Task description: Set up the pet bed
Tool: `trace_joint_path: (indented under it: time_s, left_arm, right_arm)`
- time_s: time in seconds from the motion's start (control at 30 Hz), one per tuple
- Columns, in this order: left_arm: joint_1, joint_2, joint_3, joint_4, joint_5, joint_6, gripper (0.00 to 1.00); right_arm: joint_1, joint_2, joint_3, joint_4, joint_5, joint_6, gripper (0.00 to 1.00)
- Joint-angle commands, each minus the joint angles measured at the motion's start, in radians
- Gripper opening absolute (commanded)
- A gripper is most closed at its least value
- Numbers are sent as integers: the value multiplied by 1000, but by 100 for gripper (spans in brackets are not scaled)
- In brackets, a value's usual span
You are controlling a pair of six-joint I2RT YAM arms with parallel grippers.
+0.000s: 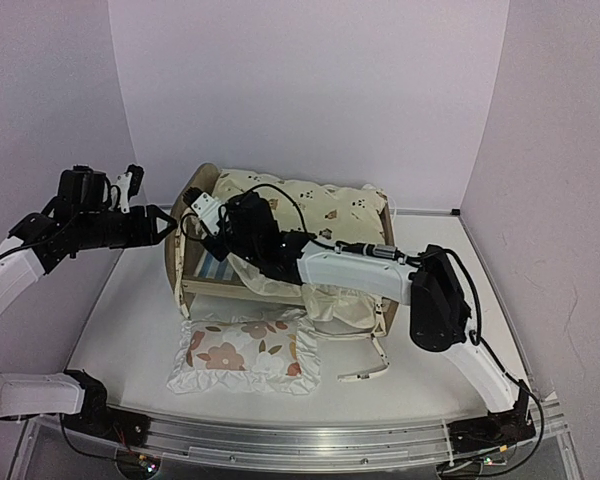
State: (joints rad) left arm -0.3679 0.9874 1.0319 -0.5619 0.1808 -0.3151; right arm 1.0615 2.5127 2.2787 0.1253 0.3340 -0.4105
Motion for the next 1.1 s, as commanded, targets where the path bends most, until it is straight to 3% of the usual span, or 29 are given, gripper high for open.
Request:
trace_joint_path:
  time_s: [0.0,0.37,0.6,0.73,1.07]
  left_arm:
    - [-4,27,57,59,31,-7,64]
    - [-42,135,92,106,28,-7,60]
    - [-130,252,156,122,-68,10,44]
    - [-156,309,198,101,-213,-6,32]
    - [-158,296,249,-19,-298,9,37]
  right_arm:
    - [-30,-142,-31,50,30,24,0]
    - [-63,-252,-116,51,46,24,0]
    - [-73,-310,-199,64,45,29,0]
    - [-74,-332,-234,75,46,27,0]
    - [-75,-346,-278,83,60,29,0]
